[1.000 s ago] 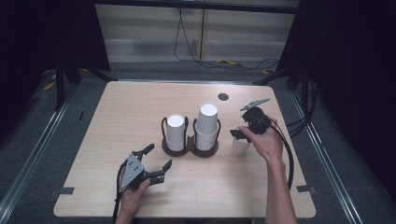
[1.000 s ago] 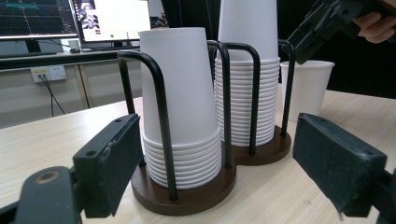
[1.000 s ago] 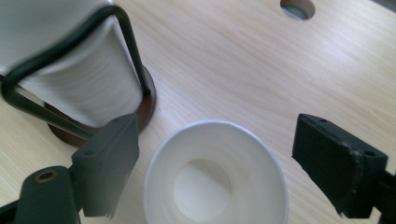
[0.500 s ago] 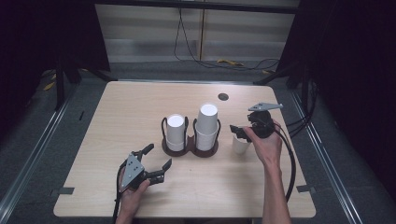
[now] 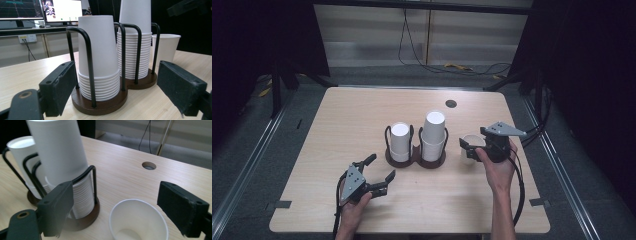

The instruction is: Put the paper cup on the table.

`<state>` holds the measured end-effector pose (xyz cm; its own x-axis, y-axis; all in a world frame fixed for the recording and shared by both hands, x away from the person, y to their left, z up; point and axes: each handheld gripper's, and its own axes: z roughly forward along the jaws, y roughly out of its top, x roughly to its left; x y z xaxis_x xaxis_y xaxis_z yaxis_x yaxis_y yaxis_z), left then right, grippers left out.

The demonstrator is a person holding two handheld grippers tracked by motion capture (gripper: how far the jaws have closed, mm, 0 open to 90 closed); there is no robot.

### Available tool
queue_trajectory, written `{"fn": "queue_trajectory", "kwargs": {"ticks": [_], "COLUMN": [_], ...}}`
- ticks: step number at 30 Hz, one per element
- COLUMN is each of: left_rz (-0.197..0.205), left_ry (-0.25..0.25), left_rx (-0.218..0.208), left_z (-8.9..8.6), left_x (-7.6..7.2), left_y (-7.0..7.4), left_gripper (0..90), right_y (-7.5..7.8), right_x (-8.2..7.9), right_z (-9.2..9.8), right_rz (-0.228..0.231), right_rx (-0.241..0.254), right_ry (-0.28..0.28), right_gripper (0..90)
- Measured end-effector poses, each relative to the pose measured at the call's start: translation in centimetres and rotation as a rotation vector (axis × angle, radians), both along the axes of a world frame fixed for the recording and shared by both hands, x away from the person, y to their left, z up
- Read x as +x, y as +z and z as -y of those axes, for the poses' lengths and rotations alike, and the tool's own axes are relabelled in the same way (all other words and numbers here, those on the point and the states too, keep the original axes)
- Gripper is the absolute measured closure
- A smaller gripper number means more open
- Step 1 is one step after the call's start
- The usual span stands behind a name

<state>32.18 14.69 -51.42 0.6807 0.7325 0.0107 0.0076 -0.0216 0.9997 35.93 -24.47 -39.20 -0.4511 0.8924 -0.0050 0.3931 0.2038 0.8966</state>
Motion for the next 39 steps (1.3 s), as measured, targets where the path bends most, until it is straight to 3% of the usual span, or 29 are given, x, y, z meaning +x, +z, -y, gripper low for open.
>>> {"fn": "queue_trajectory", "kwargs": {"ticks": [8, 14, 21, 26, 39], "left_rz": [-0.005, -0.015, -0.008, -0.011, -0.007], "left_ry": [0.004, 0.018, 0.010, 0.022, 0.033], "left_rx": [0.004, 0.001, 0.009, -0.014, -0.014], "left_z": [-0.1, 0.1, 0.0, -0.1, -0.2], "left_x": [0.0, 0.1, 0.0, 0.0, 0.0], "left_y": [0.0, 0.0, 0.0, 0.0, 0.0], "left_gripper": [15.8, 15.8, 15.8, 15.8, 15.7], "right_y": [-0.6, -2.0, -3.7, -5.8, -9.8], "right_x": [-2.2, -4.1, -5.1, -5.8, -6.8], "right_z": [-1.0, -2.6, -4.4, -5.6, -6.8], "right_rz": [0.069, 0.127, 0.130, 0.143, 0.185], "right_rx": [0.058, 0.102, 0.119, 0.123, 0.165], "right_ry": [0.025, 0.037, 0.028, 0.002, -0.047], "right_gripper": [13.3, 13.2, 13.2, 13.3, 13.4]}}
